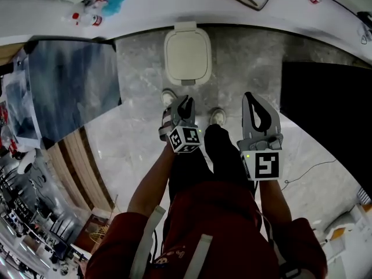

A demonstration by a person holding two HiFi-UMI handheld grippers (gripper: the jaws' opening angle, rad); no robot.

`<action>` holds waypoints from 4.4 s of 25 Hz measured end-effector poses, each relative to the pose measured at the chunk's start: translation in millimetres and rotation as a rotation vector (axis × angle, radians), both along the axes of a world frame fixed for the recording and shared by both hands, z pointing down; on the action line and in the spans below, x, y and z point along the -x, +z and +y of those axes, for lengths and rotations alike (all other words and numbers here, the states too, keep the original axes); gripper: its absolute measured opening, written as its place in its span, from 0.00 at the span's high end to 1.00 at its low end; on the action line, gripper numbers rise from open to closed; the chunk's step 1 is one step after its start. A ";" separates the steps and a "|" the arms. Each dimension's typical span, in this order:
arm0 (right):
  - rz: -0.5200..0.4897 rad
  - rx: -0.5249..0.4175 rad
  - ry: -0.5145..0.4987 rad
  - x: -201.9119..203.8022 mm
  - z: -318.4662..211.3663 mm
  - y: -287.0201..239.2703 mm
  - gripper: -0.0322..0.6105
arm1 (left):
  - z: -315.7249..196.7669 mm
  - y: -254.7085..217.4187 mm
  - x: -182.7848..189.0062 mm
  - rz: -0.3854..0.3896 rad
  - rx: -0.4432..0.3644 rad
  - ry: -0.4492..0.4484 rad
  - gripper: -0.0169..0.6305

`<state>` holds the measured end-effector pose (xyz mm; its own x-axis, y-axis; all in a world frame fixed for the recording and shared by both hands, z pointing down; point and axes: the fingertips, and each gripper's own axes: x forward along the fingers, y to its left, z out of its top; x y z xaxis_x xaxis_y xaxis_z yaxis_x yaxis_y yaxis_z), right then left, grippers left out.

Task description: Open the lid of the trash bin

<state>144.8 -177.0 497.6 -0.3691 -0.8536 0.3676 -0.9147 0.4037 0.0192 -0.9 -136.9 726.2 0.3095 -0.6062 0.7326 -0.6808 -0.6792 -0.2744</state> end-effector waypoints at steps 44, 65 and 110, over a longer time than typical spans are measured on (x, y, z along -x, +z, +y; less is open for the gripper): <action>0.034 0.205 -0.017 44.7 -8.9 102.3 0.95 | 8.5 197.1 12.6 -0.552 0.208 0.520 0.45; 0.029 0.219 -0.018 50.2 -3.0 109.3 0.95 | 16.9 199.7 12.5 -0.504 0.228 0.539 0.43; 0.067 -0.020 -0.073 30.8 3.5 -25.8 0.95 | 32.4 22.4 8.5 -0.354 0.179 0.238 0.45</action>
